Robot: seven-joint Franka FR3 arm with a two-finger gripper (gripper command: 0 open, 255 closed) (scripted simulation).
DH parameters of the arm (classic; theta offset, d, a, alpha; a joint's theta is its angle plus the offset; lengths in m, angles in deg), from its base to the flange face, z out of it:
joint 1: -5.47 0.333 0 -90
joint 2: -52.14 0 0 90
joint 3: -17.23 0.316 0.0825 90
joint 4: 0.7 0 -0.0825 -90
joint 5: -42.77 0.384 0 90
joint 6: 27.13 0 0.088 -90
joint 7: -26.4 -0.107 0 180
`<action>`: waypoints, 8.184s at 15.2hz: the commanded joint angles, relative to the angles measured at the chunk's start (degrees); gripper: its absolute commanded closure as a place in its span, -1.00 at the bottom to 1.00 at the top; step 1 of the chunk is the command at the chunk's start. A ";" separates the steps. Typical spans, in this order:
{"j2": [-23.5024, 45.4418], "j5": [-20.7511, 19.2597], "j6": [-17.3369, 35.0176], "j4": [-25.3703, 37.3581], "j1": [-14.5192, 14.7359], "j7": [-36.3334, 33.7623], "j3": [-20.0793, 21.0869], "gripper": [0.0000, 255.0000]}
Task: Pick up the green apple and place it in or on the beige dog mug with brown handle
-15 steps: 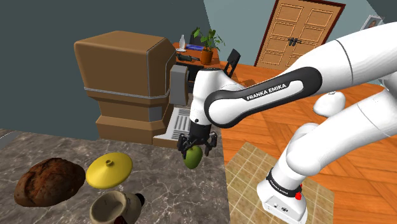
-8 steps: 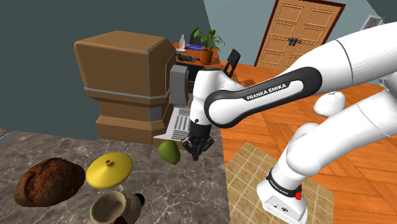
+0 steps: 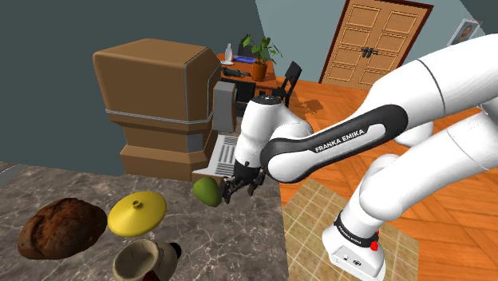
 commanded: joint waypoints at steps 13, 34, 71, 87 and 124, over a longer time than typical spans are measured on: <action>9.18 -28.54 35.84 -3.94 -27.56 -1.83 30.71 -1.00; 6.43 -22.69 31.09 -3.46 -15.25 3.47 19.19 1.00; -6.99 -13.59 0.77 13.41 0.43 6.25 8.21 1.00; -3.16 -26.50 10.52 15.25 -22.01 -18.88 39.79 -1.00; -2.75 -28.09 10.70 17.19 -27.03 -18.33 41.82 1.00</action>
